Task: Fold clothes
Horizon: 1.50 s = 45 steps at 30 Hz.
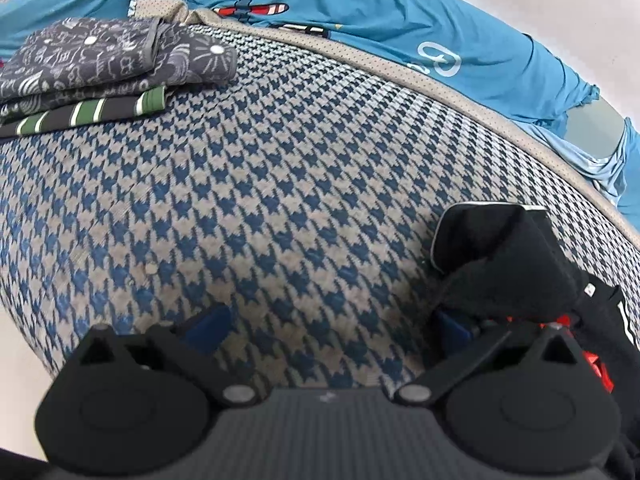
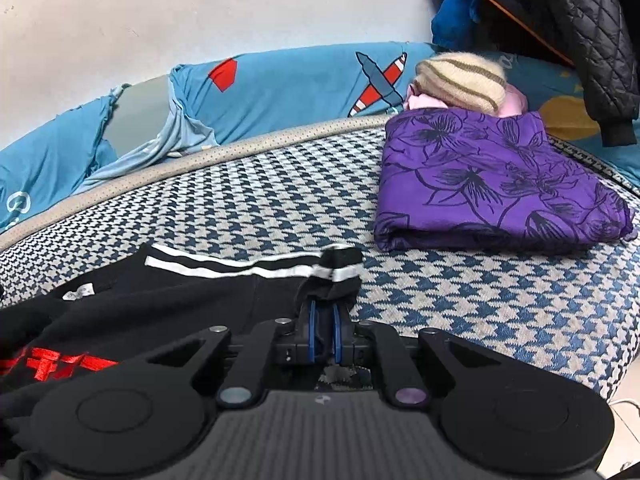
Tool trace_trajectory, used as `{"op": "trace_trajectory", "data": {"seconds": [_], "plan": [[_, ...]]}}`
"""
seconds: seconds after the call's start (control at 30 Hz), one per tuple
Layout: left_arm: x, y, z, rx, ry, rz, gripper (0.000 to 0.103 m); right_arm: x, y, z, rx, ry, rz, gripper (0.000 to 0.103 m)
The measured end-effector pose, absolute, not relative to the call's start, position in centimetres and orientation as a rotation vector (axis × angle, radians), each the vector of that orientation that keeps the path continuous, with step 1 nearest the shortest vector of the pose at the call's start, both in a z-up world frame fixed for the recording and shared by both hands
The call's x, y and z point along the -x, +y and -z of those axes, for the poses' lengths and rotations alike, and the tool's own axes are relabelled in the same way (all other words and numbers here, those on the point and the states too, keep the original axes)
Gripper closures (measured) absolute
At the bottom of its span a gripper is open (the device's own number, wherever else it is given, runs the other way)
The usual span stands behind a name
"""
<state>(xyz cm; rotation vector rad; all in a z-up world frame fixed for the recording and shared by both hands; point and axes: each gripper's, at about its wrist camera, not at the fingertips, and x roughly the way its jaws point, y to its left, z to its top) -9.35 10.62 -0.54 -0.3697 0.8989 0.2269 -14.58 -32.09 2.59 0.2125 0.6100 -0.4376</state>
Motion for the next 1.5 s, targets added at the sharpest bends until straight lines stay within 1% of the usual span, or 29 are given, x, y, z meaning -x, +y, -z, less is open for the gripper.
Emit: {"op": "trace_trajectory", "data": {"seconds": [0.27, 0.43, 0.77, 1.1, 1.3, 1.5], "plan": [[10.2, 10.8, 0.7, 0.370, 0.910, -0.229, 0.000, 14.6, -31.2, -3.2, -0.203, 0.587, 0.330, 0.094], [11.3, 11.1, 0.4, 0.397, 0.899, -0.233, 0.000, 14.6, -29.9, -3.4, -0.214, 0.585, 0.171, 0.094], [12.8, 9.9, -2.1, 0.404, 0.746, -0.169, 0.000, 14.3, -26.0, -3.2, -0.189, 0.626, -0.110, 0.093], [10.0, 7.9, -3.3, 0.446, 0.682, -0.109, 0.000, 14.8, -22.0, -2.9, -0.102, 0.651, -0.334, 0.093], [7.3, 6.2, -2.4, 0.437, 0.721, -0.087, 0.000, 15.3, -19.4, -1.9, -0.014, 0.694, -0.461, 0.093], [6.2, 6.2, -0.4, 0.415, 0.792, -0.144, 0.000, 15.4, -18.7, -1.3, 0.003, 0.723, -0.509, 0.093]]}}
